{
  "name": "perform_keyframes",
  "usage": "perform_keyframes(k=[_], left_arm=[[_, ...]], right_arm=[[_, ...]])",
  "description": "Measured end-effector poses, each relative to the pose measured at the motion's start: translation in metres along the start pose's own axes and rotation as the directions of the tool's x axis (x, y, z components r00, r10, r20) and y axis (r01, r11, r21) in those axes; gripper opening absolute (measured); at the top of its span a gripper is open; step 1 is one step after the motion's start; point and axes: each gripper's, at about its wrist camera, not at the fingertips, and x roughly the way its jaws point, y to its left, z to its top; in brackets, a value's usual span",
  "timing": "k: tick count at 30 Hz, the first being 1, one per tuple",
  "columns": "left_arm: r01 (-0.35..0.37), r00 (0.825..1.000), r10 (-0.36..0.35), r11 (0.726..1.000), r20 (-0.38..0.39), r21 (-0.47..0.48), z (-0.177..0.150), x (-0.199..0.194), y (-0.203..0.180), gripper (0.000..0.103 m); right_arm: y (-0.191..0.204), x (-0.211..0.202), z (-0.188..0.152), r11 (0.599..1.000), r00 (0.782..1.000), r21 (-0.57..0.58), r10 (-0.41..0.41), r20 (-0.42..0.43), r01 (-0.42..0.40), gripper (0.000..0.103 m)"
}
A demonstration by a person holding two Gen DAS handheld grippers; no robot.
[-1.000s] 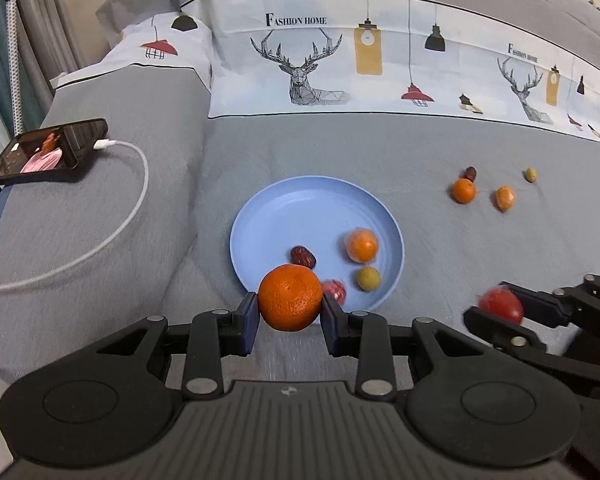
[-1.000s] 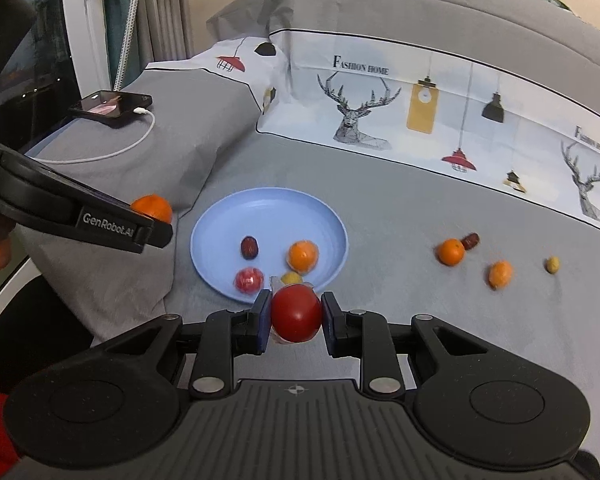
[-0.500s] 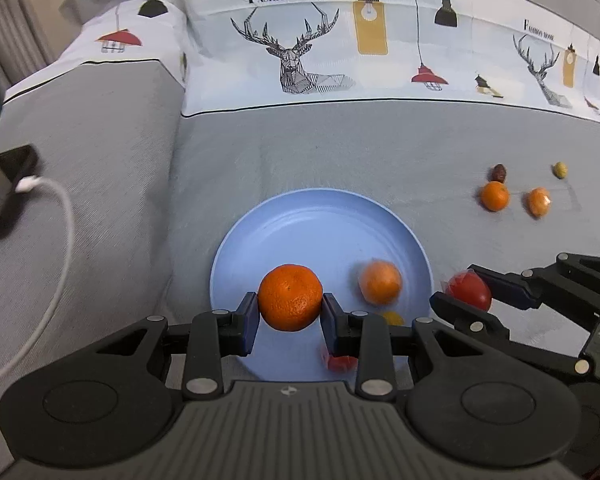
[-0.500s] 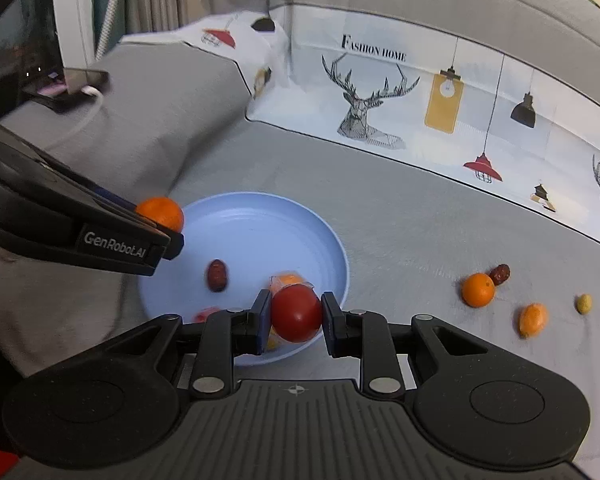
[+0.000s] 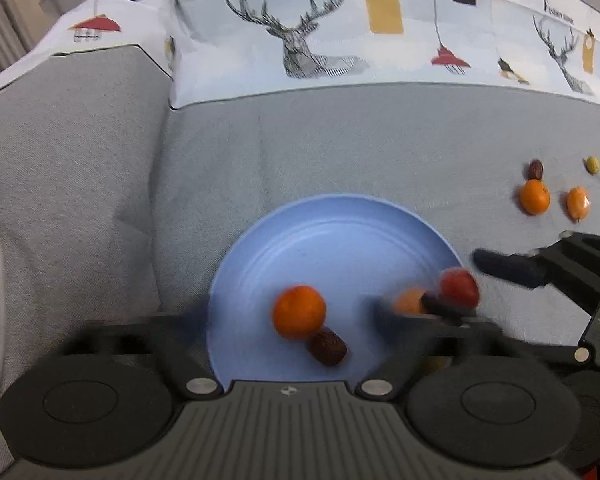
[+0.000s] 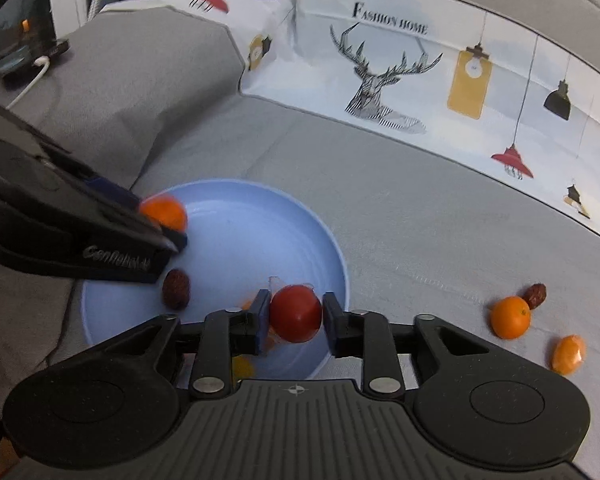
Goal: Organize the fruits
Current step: 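Carry the mandarin and cherry tomato to the blue plate and release both, then lift both tools away from the plate toward the loose fruits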
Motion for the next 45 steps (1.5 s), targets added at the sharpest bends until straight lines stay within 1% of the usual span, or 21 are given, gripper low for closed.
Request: perform_keyframes(k=[1,2,3,5,9,12,14,17,19,20,23,26,29,32,36,39,45], left_arm=[[-0.001,1.0,0.002,1.0,0.028,-0.01,-0.001,-0.006,0.001,0.102],[0.002,0.999,-0.001,1.0,0.039,-0.009,-0.003,-0.011,0.0,0.102],[0.003,0.999,-0.003,1.0,0.033,0.0,-0.003,-0.013,-0.002,0.102],[-0.004,1.0,0.003,1.0,0.012,0.024,-0.008,-0.019,-0.006,0.102],[0.002,1.0,-0.002,1.0,-0.004,0.023,-0.029,-0.043,-0.01,0.102],[0.006,0.999,-0.005,1.0,-0.032,0.021,-0.049,-0.063,-0.013,0.102],[-0.013,0.999,0.014,1.0,-0.05,0.028,-0.06,-0.076,-0.016,0.102],[-0.018,0.999,0.019,1.0,-0.039,0.011,-0.074,-0.099,-0.017,0.102],[-0.021,0.999,0.021,1.0,-0.027,-0.002,-0.082,-0.113,-0.017,0.102],[-0.022,1.0,0.022,1.0,-0.022,-0.004,-0.084,-0.119,-0.018,0.102],[-0.026,1.0,0.026,1.0,0.009,0.001,-0.094,-0.139,-0.022,0.102],[-0.033,0.999,0.032,0.999,0.04,0.019,-0.1,-0.157,-0.028,0.102],[-0.052,0.996,0.052,0.999,0.077,0.003,-0.103,-0.175,-0.028,0.103],[-0.041,0.994,0.042,0.999,0.099,-0.011,-0.103,-0.189,-0.029,0.103],[-0.033,0.99,0.03,0.999,0.136,0.02,-0.103,-0.206,-0.042,0.103],[-0.012,0.99,0.006,0.999,0.141,0.043,-0.104,-0.213,-0.052,0.103],[-0.003,0.989,-0.006,0.998,0.151,0.06,-0.103,-0.218,-0.063,0.103]], right_arm=[[-0.001,-0.001,0.0,1.0,1.0,-0.001,0.005,0.002,-0.005,0.065],[-0.001,-0.002,0.0,1.0,1.0,-0.003,0.001,-0.002,-0.001,0.083],[0.0,-0.004,-0.001,1.0,1.0,-0.006,-0.014,-0.01,0.014,0.089],[0.0,-0.013,-0.005,1.0,1.0,-0.02,-0.008,-0.028,0.007,0.09],[0.0,-0.048,-0.023,1.0,0.998,0.007,0.003,-0.062,-0.003,0.099],[0.002,-0.079,-0.041,0.998,0.996,0.068,0.021,-0.088,-0.015,0.099],[0.004,-0.097,-0.051,0.994,0.995,0.108,0.027,-0.099,-0.017,0.099],[0.011,-0.125,-0.064,0.99,0.995,0.14,0.01,-0.104,0.005,0.1],[0.016,-0.141,-0.07,0.989,0.995,0.146,-0.021,-0.1,0.035,0.101],[0.017,-0.148,-0.071,0.989,0.995,0.143,-0.03,-0.092,0.043,0.102],[0.02,-0.172,-0.073,0.989,0.997,0.13,-0.064,-0.03,0.068,0.102],[0.018,-0.193,-0.075,0.984,0.996,0.154,-0.088,0.018,0.085,0.102],[0.015,-0.211,-0.083,0.979,0.994,0.183,-0.1,0.041,0.091,0.102],[0.011,-0.227,-0.091,0.972,0.99,0.211,-0.119,0.071,0.102,0.102],[0.01,-0.248,-0.101,0.969,0.983,0.218,-0.14,0.117,0.112,0.102],[0.01,-0.256,-0.108,0.968,0.98,0.219,-0.151,0.127,0.12,0.102],[0.003,-0.264,-0.115,0.959,0.975,0.25,-0.173,0.141,0.134,0.102]])
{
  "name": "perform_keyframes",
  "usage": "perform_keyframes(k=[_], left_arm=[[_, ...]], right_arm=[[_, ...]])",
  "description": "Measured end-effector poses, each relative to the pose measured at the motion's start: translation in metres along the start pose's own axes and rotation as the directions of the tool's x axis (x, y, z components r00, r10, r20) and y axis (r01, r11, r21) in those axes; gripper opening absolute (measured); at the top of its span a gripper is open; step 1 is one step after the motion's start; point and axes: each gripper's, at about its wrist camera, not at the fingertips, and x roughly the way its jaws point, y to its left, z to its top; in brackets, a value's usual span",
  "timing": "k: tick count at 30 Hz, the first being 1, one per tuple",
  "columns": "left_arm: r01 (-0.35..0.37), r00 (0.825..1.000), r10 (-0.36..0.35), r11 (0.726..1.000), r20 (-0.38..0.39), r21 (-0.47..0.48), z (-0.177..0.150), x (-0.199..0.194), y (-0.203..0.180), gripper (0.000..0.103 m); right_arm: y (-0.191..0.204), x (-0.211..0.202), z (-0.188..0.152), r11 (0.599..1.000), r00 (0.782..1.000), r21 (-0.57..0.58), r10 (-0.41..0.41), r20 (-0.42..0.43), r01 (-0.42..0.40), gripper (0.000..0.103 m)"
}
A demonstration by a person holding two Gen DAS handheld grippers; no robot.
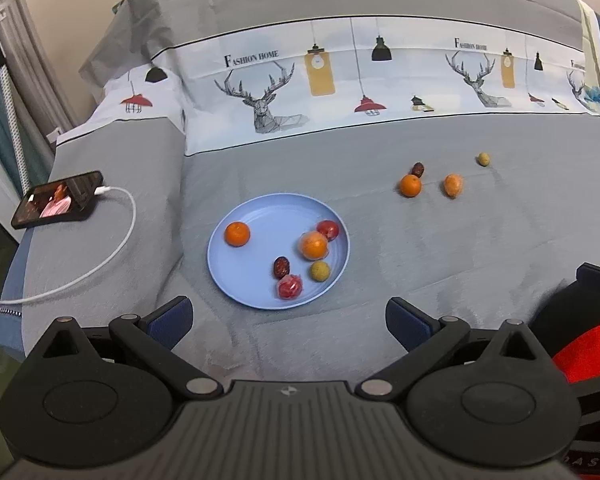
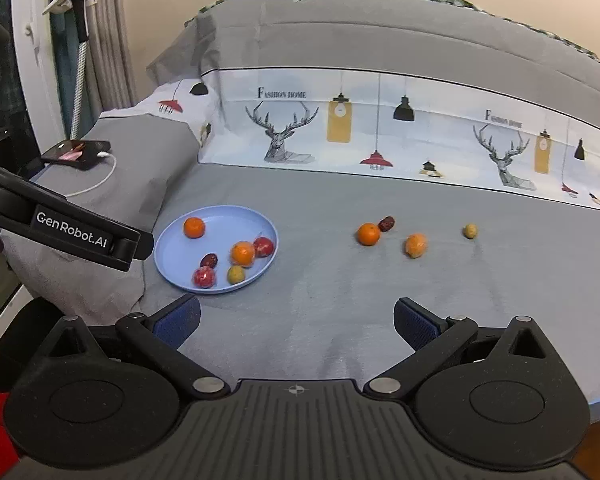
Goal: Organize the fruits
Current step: 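Lift both tools away from the plate toward the loose fruits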
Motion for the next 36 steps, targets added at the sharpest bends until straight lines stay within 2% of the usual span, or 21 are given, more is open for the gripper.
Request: perform_keyframes(k=[26,32,36], left_arm=[[-0.006,0.997,0.005,1.0,-0.072,-0.005,0.002,0.024,-0.001,0.103],[-0.013,0.994,0.014,1.0,-0.109,0.009,0.008,0.043,-0.011,0.103],[-0.004,0.993,0.008,1.0,-0.119,0.029,0.019,0.061,-0.024,0.103]], right_arm=[[-0.008,0.023,-0.003,0.998,0.999,0.062,0.012,-0.042,-0.01,0.102],[-0.029,0.041,-0.005,0.989,0.997,0.145,-0.02,-0.072,0.03,0.102],[-0.052,0.054,-0.006,0.979,0.994,0.185,-0.073,-0.078,0.086,0.102]])
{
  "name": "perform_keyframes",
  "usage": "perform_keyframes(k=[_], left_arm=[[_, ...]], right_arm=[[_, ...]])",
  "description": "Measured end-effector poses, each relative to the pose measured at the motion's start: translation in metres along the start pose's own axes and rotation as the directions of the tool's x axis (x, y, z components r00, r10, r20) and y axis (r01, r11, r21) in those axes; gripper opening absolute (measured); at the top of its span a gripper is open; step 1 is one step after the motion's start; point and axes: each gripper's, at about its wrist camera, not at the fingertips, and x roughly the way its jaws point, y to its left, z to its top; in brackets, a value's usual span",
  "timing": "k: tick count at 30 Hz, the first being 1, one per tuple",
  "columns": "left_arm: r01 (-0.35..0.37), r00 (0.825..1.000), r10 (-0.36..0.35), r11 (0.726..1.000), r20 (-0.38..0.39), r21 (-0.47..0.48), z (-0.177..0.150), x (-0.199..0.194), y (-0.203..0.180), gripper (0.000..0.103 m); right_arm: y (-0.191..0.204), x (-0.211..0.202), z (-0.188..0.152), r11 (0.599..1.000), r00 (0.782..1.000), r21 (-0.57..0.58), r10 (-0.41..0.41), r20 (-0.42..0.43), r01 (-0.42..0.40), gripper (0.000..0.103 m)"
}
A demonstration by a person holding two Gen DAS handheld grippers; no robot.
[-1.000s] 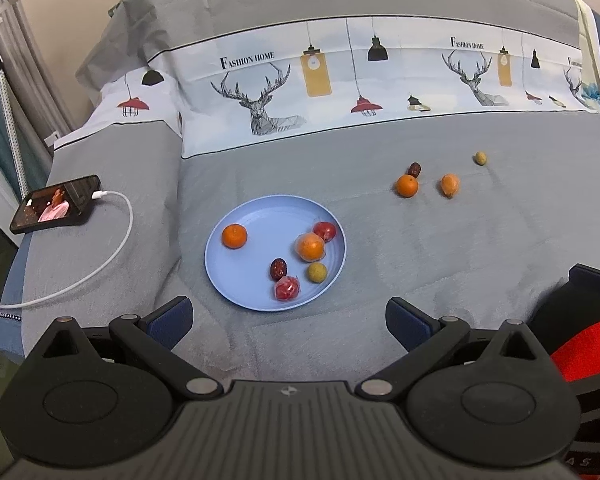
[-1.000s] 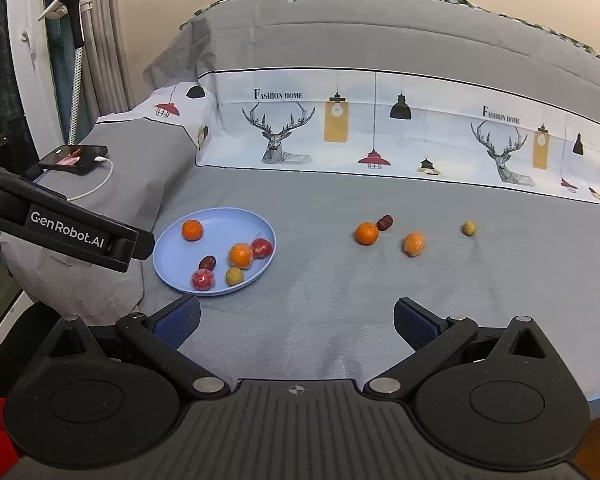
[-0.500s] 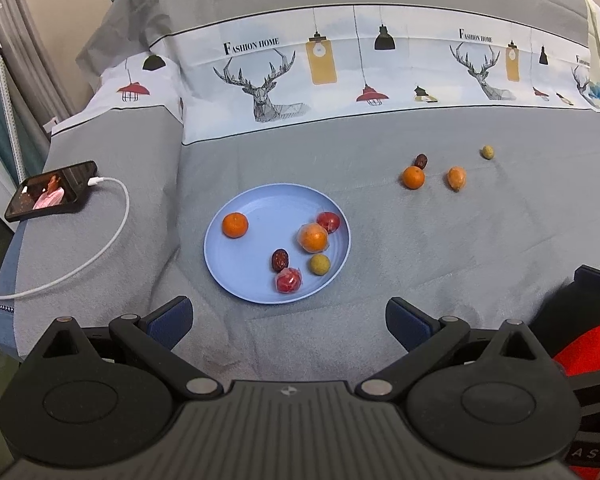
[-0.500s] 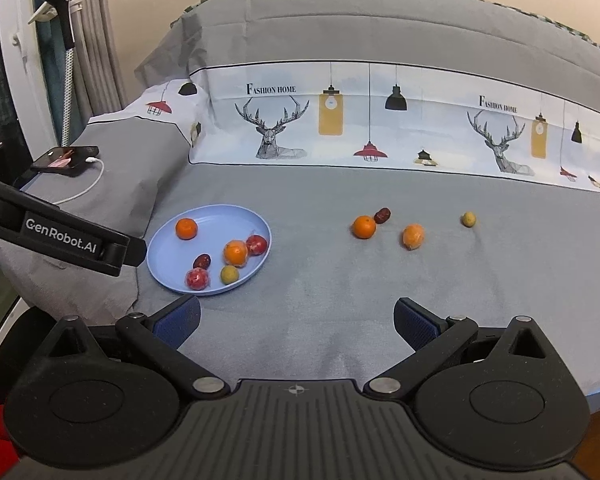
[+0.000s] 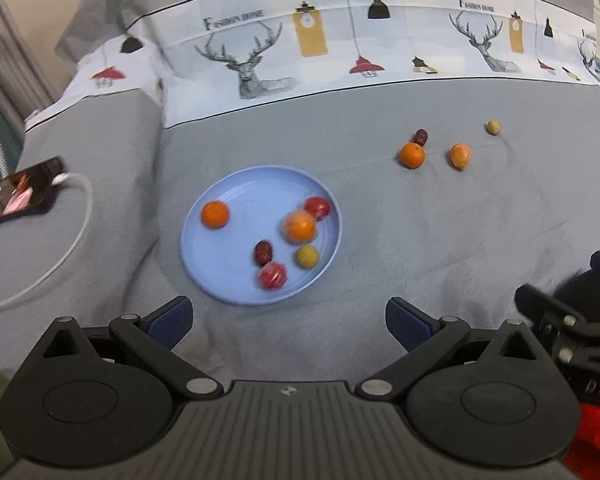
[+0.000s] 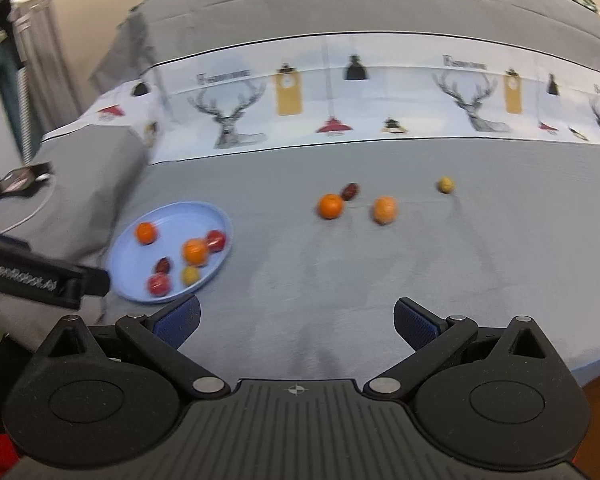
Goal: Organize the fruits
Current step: 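Lift both tools away from the plate toward the loose fruits, then grasp a mandarin with left tool while right tool grasps wrapped orange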
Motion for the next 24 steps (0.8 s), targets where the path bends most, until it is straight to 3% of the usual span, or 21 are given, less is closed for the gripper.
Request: perform_keyframes(k=[4,10,13,15,18,22,24], left_arm=[[-0.027,1.0,0.026,0.999,0.011,0.044,0.02,0.025,-0.022,0.103],[0.041,0.999,-0.041,0.998,0.0,0.045,0.059,0.077,-0.053,0.103],[0.04,0.999,-0.041,0.998,0.019,0.047,0.079,0.107,-0.07,0.103],[0.043,0.998,-0.046,0.997,0.034,0.067,0.092,0.128,-0.082,0.103],[0.114,0.993,-0.116,0.989,0.016,0.098,0.111,0.164,-0.097,0.103],[0.206,0.979,-0.206,0.976,-0.011,0.071,0.132,0.206,-0.107,0.102],[0.219,0.976,-0.218,0.974,-0.015,0.064,0.142,0.22,-0.111,0.102]], right_arm=[[-0.029,0.021,0.008,0.995,0.997,0.057,-0.082,0.005,0.082,0.102],[-0.069,0.062,0.021,0.975,0.982,0.119,-0.187,-0.001,0.186,0.102],[-0.083,0.096,0.028,0.972,0.979,0.117,-0.205,-0.009,0.204,0.102],[-0.089,0.121,0.031,0.971,0.977,0.104,-0.213,-0.02,0.214,0.102],[-0.092,0.162,0.037,0.972,0.973,0.04,-0.229,-0.017,0.23,0.102],[-0.089,0.206,0.044,0.967,0.969,-0.066,-0.245,0.001,0.245,0.102],[-0.089,0.224,0.047,0.964,0.97,-0.11,-0.244,0.016,0.244,0.102]])
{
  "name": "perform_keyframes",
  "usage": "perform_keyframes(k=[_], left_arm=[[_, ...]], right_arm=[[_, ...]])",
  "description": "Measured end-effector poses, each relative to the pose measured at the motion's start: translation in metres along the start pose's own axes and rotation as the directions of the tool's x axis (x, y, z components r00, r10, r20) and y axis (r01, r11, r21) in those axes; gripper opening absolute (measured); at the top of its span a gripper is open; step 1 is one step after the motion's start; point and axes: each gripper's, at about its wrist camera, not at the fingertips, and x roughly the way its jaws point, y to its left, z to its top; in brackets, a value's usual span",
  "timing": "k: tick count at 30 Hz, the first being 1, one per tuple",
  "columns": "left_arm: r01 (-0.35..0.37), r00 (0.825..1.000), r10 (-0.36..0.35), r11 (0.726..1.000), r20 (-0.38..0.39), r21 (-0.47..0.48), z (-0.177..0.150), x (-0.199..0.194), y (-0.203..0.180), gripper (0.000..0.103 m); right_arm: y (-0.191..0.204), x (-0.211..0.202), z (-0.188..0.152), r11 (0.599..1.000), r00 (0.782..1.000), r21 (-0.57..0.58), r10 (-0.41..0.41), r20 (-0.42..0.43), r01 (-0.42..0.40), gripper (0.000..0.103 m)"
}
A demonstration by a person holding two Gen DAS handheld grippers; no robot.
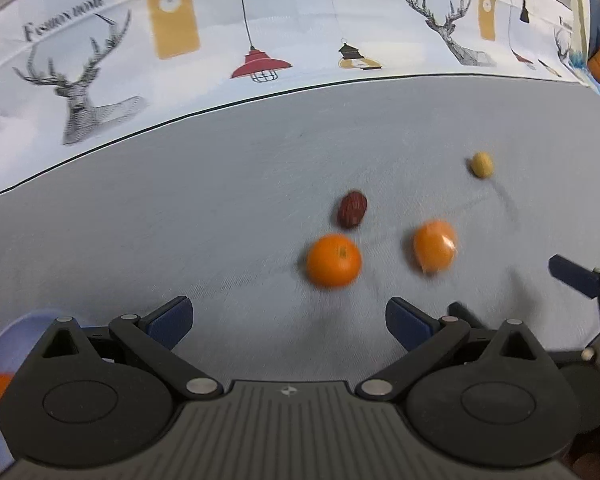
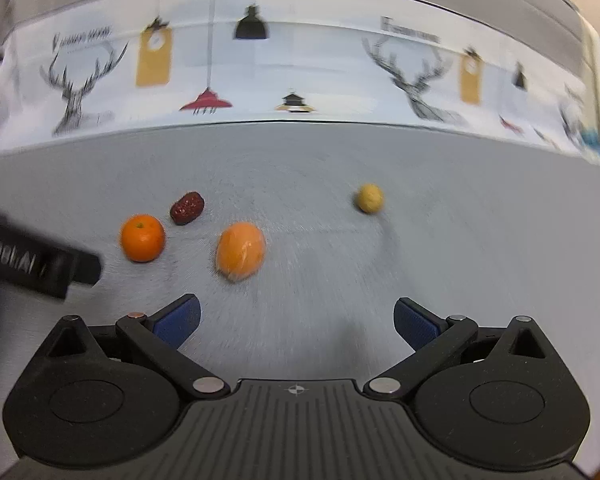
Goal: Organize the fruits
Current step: 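Grasp a mandarin with left tool while right tool grasps wrapped orange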
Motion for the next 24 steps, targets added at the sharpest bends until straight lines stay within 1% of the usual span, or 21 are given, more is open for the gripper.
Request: perform_keyframes(k=[4,7,8,9,10,11,12,13,14,16,18,20,22,24], left_arm=[[-0.01,0.999,0.011,1.0,-0.046,0.016,0.02,0.031,-0.002,0.102],[-0.013,0.997,0.017,0.999,-0.073,0.046,0.027,0.048,-0.004,0.102],[-0.014,0.997,0.019,0.998,-0.081,0.063,0.029,0.051,-0.004,0.102],[-0.011,0.997,0.017,0.996,-0.073,0.084,0.029,0.051,-0.006,0.099],[0.0,0.998,0.005,0.995,-0.055,0.1,0.027,0.05,-0.007,0.082],[0.038,0.998,-0.033,0.994,-0.051,0.106,0.026,0.048,-0.007,0.053],[0.079,0.995,-0.072,0.992,-0.071,0.1,0.026,0.048,-0.006,0.039],[0.091,0.993,-0.084,0.993,-0.083,0.081,0.026,0.048,-0.004,0.039],[0.086,0.994,-0.081,0.994,-0.079,0.061,0.025,0.046,-0.002,0.039],[0.082,0.994,-0.08,0.996,-0.078,0.024,0.021,0.038,0.004,0.039],[0.082,0.993,-0.082,0.997,-0.086,-0.008,0.013,0.025,0.011,0.039],[0.077,0.993,-0.079,0.997,-0.087,-0.025,0.004,0.008,0.017,0.039],[0.064,0.992,-0.068,0.997,-0.101,-0.041,-0.007,-0.011,0.022,0.039],[0.087,0.988,-0.096,0.993,-0.121,-0.079,-0.017,-0.031,0.029,0.039]], right_arm=[[-0.002,0.029,0.007,0.999,0.999,-0.001,0.051,-0.012,-0.051,0.102],[0.002,0.043,0.008,0.997,0.997,-0.021,0.072,-0.01,-0.072,0.102],[0.003,0.044,0.008,0.996,0.996,-0.023,0.086,0.001,-0.086,0.096],[0.003,0.043,0.008,0.993,0.993,-0.02,0.117,0.022,-0.117,0.069],[0.003,0.041,0.009,0.987,0.986,-0.029,0.162,0.029,-0.161,0.052],[0.006,0.038,0.012,0.984,0.985,-0.05,0.173,0.023,-0.172,0.035],[0.007,0.036,0.012,0.984,0.985,-0.058,0.169,0.017,-0.168,0.034],[0.006,0.034,0.012,0.984,0.985,-0.048,0.171,0.017,-0.17,0.034],[0.004,0.032,0.011,0.985,0.986,-0.031,0.168,0.014,-0.168,0.034],[-0.001,0.026,0.011,0.991,0.991,0.0,0.136,-0.002,-0.136,0.034],[-0.01,0.01,0.011,0.99,0.991,0.048,0.13,-0.009,-0.13,0.034],[-0.018,-0.011,0.01,0.985,0.988,0.083,0.154,-0.019,-0.152,0.034],[-0.021,-0.041,0.007,0.978,0.982,0.097,0.187,-0.003,-0.186,0.035],[-0.021,-0.07,0.003,0.973,0.978,0.09,0.209,0.024,-0.211,0.035]])
